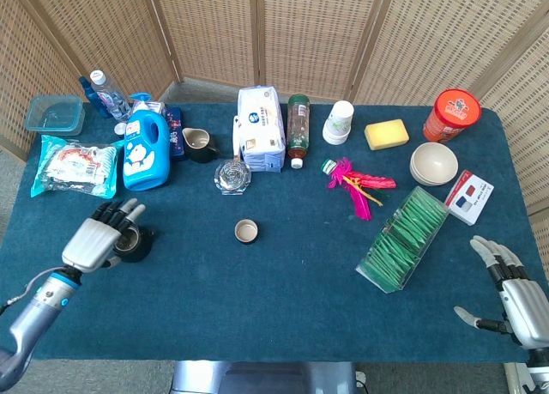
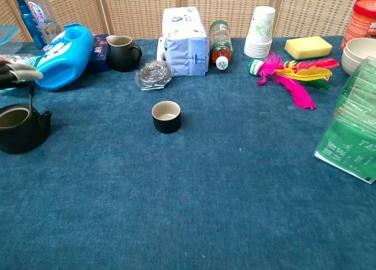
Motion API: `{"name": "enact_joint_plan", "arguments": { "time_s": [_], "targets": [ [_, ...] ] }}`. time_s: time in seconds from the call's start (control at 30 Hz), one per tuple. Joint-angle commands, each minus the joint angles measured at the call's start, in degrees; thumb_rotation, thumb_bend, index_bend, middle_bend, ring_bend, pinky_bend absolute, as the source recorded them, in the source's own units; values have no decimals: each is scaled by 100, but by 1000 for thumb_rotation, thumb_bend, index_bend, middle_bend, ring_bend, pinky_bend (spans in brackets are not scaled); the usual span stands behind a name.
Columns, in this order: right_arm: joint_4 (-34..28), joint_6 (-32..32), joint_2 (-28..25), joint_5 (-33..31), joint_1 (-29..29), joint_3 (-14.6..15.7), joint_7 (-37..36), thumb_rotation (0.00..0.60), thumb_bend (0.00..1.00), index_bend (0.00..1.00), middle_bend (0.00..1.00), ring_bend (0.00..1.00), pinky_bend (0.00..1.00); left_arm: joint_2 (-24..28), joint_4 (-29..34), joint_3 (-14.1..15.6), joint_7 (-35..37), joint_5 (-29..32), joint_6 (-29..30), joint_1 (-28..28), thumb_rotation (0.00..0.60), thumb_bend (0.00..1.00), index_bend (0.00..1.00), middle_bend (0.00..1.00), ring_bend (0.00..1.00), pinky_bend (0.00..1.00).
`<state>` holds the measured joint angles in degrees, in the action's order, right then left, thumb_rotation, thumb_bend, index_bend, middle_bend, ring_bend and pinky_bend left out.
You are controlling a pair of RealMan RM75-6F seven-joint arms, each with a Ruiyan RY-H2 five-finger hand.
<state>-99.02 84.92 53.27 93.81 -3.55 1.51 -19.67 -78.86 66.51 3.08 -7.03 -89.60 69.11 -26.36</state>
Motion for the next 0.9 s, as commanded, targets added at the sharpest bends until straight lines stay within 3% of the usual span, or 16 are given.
{"name": "enact_joint_plan", "arguments": {
  "time_s": [0.03, 0.2, 0.37, 0.6, 0.9],
  "targets": [
    [-2, -6, 0, 4, -5, 2, 4, 600, 0, 0, 0, 0, 0, 11, -132, -114, 287, 128, 3, 31, 600, 95, 0, 0, 0, 93],
    [-5, 0, -7, -5, -3, -1, -11, 600, 0, 0, 0, 0, 0, 293, 64, -107, 720, 55, 190, 116, 600, 95, 0, 0, 0, 93],
    [-3, -6, -14, 10, -7, 6, -20, 600, 0, 0, 0, 0, 0, 866, 656, -162, 1144, 251, 118, 185, 600, 95, 0, 0, 0, 93],
    [-19, -40, 4, 17, -22, 14, 36, 600, 0, 0, 0, 0, 0, 1761, 1593, -287, 1416, 743, -701, -52, 600, 85, 0, 0, 0, 93],
    [-72, -116, 45, 21, -44, 37, 186, 600, 0, 0, 0, 0, 0, 1866, 1961, -640, 687, 1930, -2041, -678, 600, 88, 0, 0, 0, 93]
  ]
}}
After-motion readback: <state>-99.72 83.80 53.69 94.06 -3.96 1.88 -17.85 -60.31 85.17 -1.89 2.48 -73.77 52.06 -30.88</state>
